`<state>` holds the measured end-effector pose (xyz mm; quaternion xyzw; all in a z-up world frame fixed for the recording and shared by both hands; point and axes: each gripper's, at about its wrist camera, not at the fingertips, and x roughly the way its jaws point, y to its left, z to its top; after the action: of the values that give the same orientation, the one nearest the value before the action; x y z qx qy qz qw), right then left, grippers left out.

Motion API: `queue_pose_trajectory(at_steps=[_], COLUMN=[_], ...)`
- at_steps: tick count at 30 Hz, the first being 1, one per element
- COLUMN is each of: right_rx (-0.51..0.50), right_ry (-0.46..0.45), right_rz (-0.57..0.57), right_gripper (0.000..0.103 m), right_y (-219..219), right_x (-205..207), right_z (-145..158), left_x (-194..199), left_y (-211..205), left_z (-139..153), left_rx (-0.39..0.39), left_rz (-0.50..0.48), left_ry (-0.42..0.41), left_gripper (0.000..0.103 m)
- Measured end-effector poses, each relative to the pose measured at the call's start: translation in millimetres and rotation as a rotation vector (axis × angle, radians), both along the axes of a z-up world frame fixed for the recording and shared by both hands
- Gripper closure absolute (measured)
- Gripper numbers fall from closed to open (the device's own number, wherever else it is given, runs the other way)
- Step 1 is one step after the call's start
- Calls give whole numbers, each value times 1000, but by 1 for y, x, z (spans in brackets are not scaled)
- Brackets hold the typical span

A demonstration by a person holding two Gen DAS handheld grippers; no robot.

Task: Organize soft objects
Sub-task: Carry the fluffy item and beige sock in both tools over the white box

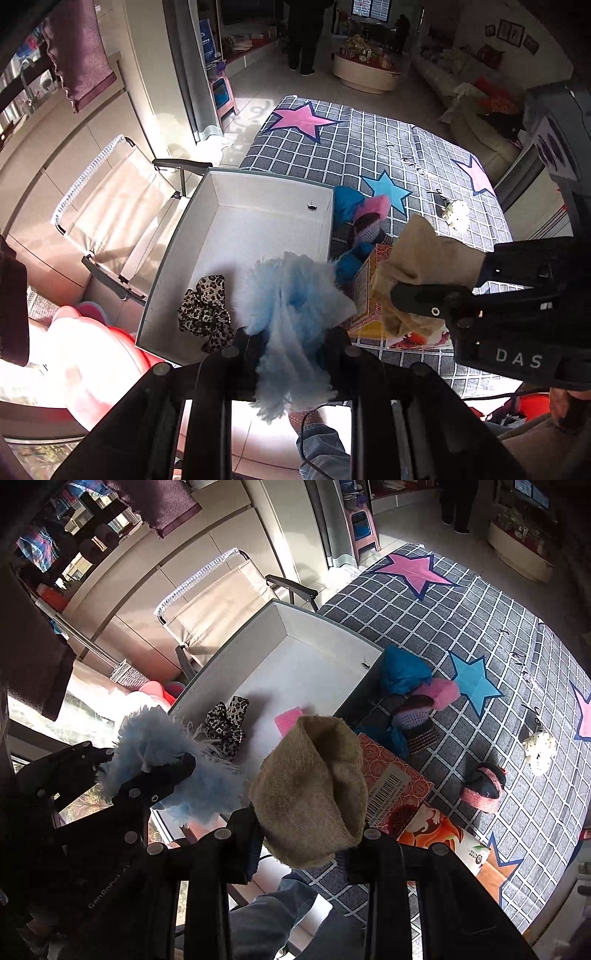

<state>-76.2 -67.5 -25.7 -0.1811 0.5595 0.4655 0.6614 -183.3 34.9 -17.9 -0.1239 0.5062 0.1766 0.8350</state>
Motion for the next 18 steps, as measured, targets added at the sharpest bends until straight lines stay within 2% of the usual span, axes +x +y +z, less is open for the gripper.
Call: queue_pose_trajectory(at_steps=[18], right_rx=[-27], right_ry=[-15], right_rz=[22], right_gripper=[70], right_y=[18], right_x=[2], right_z=[-2], left_x=[8], left_y=[13], left_z=[-5], left_rx=[7], left_rz=[-22], left_ry=[13], left_gripper=[80])
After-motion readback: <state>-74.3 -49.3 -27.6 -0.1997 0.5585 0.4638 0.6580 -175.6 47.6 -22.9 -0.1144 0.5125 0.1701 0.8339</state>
